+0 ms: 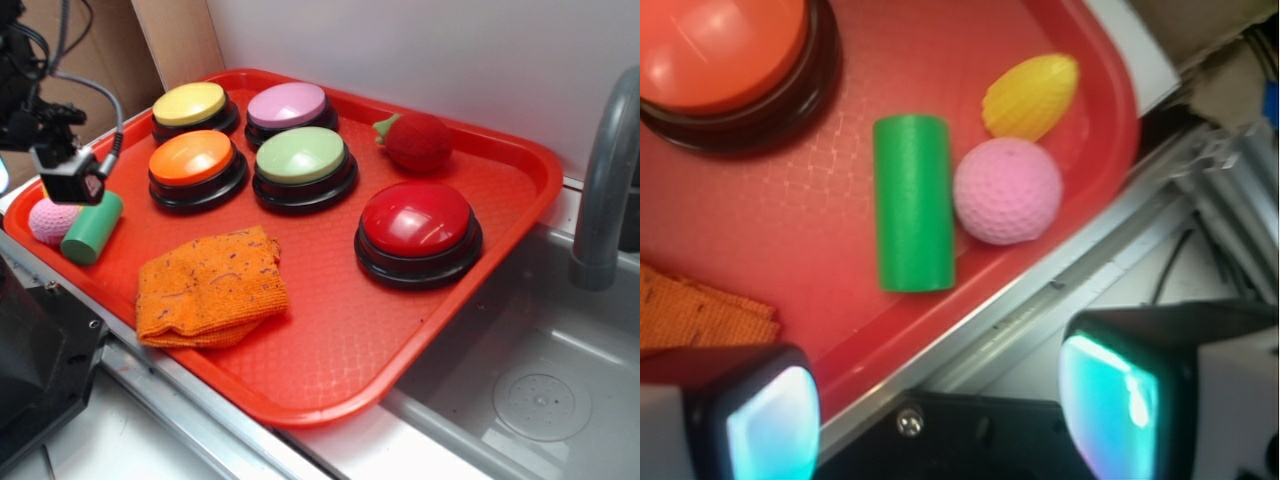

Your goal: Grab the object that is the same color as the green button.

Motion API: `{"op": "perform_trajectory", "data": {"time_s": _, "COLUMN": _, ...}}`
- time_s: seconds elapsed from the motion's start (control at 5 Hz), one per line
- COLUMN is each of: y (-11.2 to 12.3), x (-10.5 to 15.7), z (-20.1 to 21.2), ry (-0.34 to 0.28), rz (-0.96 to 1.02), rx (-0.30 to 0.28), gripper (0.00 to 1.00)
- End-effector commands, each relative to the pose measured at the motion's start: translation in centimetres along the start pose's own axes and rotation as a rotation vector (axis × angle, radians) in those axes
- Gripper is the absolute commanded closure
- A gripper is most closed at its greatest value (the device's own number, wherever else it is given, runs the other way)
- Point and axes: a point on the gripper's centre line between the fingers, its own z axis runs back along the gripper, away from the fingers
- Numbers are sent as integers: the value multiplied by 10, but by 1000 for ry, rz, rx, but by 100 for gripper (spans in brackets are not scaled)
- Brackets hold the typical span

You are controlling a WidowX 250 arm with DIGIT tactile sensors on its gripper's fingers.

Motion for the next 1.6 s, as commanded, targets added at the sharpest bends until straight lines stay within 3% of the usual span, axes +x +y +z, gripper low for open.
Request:
{"op": "perform_trajectory", "data": {"time_s": 0.0, "y": 4, "x": 12, "z": -25, "ry": -31, "rz": 62, "rx": 33, "gripper": 0}}
{"op": "perform_trajectory", "data": {"time_s": 0.2, "y": 0, "x": 14, "z": -37, "ry": -38, "rz": 64, "rx": 43, "gripper": 0}}
{"op": "perform_trajectory", "data": {"time_s": 1.0, "y": -1, "x": 19, "z": -56, "ry": -88, "rz": 122, "rx": -13, "gripper": 0}}
{"op": "perform_trajectory", "data": {"time_s": 1.2, "y": 0, "x": 21, "z": -56, "ry": -91, "rz": 114, "rx": -9, "gripper": 100}}
{"op": "perform_trajectory", "data": {"time_s": 1.4, "y": -2, "x": 22, "z": -55, "ry": -92, "rz": 111, "rx": -6, "gripper": 100}}
